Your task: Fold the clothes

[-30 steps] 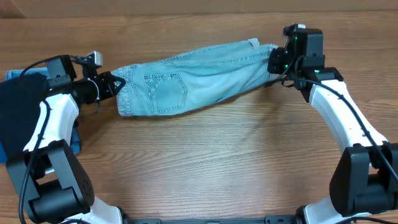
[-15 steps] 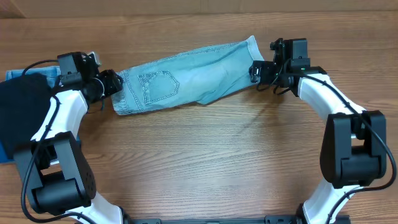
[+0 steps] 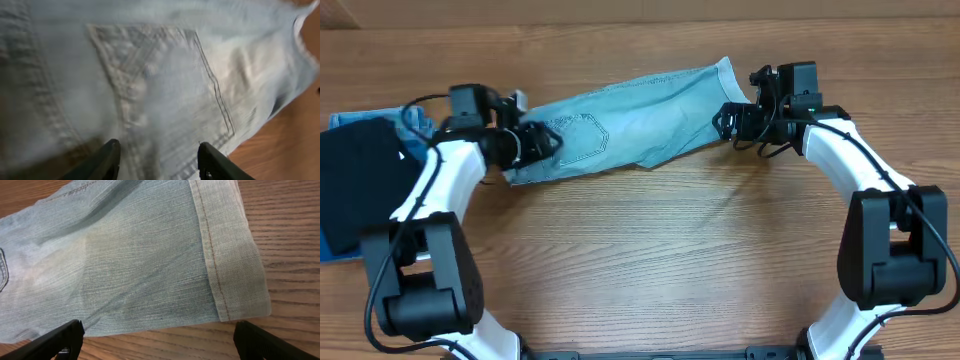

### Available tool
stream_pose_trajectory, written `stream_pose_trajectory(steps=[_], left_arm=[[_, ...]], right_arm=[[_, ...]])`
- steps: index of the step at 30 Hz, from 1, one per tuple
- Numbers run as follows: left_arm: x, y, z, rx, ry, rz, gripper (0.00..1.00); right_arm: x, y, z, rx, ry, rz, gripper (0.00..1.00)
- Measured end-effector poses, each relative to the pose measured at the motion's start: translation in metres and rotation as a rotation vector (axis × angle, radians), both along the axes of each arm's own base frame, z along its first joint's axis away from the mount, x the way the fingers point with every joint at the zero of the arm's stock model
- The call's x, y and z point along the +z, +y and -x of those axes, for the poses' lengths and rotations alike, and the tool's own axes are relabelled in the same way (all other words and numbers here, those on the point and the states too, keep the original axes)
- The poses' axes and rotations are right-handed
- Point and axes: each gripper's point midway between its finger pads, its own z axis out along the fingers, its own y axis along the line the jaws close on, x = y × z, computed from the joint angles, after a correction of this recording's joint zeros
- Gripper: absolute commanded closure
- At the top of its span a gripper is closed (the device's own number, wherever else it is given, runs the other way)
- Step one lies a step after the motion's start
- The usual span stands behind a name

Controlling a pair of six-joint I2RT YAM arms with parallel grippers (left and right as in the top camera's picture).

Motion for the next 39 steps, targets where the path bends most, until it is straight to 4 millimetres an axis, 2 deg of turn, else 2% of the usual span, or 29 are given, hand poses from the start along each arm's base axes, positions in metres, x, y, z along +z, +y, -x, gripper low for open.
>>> stream_pose_trajectory(steps=[2, 5, 9, 17, 19, 20, 22, 23, 24, 25, 27, 29, 33, 36, 39], left_arm=[[-0.008, -0.018, 0.008, -0.058, 0.020, -0.071, 0.45], [-0.015, -0.025, 0.015, -0.086, 0.047, -0.146, 0.45], [-0.023, -0.020, 0.022, -0.083, 0.081, -0.232, 0.45], [-0.024, -0.016, 0.023, -0.076, 0.088, -0.250, 0.45], [-0.025, -0.016, 0.023, -0.077, 0.090, -0.251, 0.45], [-0.025, -0.016, 0.024, -0.076, 0.091, -0.250, 0.44], [-0.025, -0.016, 0.024, -0.075, 0.092, -0.254, 0.45], [-0.025, -0.016, 0.024, -0.075, 0.095, -0.254, 0.45], [-0.025, -0.016, 0.025, -0.076, 0.098, -0.254, 0.45], [-0.025, -0.016, 0.025, -0.076, 0.099, -0.254, 0.45], [-0.026, -0.016, 0.026, -0.076, 0.102, -0.254, 0.45], [-0.025, -0.018, 0.026, -0.082, 0.101, -0.246, 0.45], [-0.022, -0.037, 0.028, -0.127, 0.091, -0.202, 0.45], [-0.024, -0.022, 0.027, -0.093, 0.099, -0.241, 0.45], [-0.025, -0.016, 0.026, -0.078, 0.103, -0.261, 0.45]], right_arm=[[-0.021, 0.001, -0.002, -0.006, 0.031, -0.006, 0.00], [-0.042, 0.003, -0.011, -0.004, 0.028, -0.017, 0.00], [-0.039, -0.001, -0.025, -0.026, -0.029, 0.008, 0.00], [-0.047, -0.012, -0.038, -0.145, -0.029, -0.013, 0.01], [-0.046, -0.012, -0.039, -0.169, -0.020, -0.027, 0.32], [-0.046, -0.013, -0.039, -0.195, -0.008, -0.039, 0.52], [-0.056, -0.021, -0.033, -0.250, 0.047, -0.046, 0.63], [-0.057, -0.025, -0.031, -0.269, 0.065, -0.047, 0.85], [-0.059, -0.026, -0.029, -0.282, 0.080, -0.052, 0.96], [-0.059, -0.028, -0.027, -0.286, 0.093, -0.056, 0.96], [-0.063, -0.038, -0.018, -0.317, 0.156, -0.087, 0.96], [-0.064, -0.058, -0.003, -0.360, 0.247, -0.123, 0.96], [-0.065, -0.123, 0.049, -0.518, 0.466, -0.203, 0.96], [-0.065, -0.178, 0.088, -0.635, 0.559, -0.167, 0.96], [-0.065, -0.182, 0.110, -0.637, 0.636, -0.100, 0.96]])
